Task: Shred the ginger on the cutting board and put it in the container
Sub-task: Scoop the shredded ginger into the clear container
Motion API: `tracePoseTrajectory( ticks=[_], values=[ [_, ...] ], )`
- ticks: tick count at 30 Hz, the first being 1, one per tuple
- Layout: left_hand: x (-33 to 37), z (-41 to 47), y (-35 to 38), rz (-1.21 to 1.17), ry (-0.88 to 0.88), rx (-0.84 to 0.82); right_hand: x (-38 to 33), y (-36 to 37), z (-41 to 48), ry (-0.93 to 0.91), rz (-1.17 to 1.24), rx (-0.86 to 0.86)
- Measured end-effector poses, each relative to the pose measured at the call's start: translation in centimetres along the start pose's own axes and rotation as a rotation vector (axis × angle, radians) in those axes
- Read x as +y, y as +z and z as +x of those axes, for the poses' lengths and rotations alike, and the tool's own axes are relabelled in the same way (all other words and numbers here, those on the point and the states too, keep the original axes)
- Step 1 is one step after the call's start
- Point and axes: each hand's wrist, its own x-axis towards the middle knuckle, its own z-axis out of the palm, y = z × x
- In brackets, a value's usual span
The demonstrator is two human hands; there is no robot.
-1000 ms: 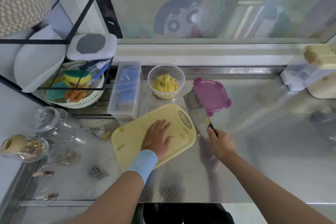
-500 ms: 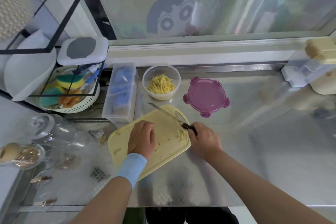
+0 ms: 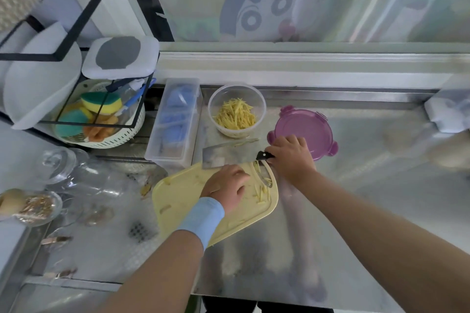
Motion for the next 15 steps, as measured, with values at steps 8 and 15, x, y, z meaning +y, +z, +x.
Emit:
tracePoseTrajectory(
  ticks=[8, 15],
  values=[
    [0.1, 2.5, 0.5, -0.02, -0.114, -0.066, 0.1, 0.3, 1.0, -0.081, -0.026, 0.074],
    [0.5, 2.7, 0.9, -0.11, -0.21, 0.017, -4.5, 1.7, -1.0, 0.257, 0.252, -0.103]
  ],
)
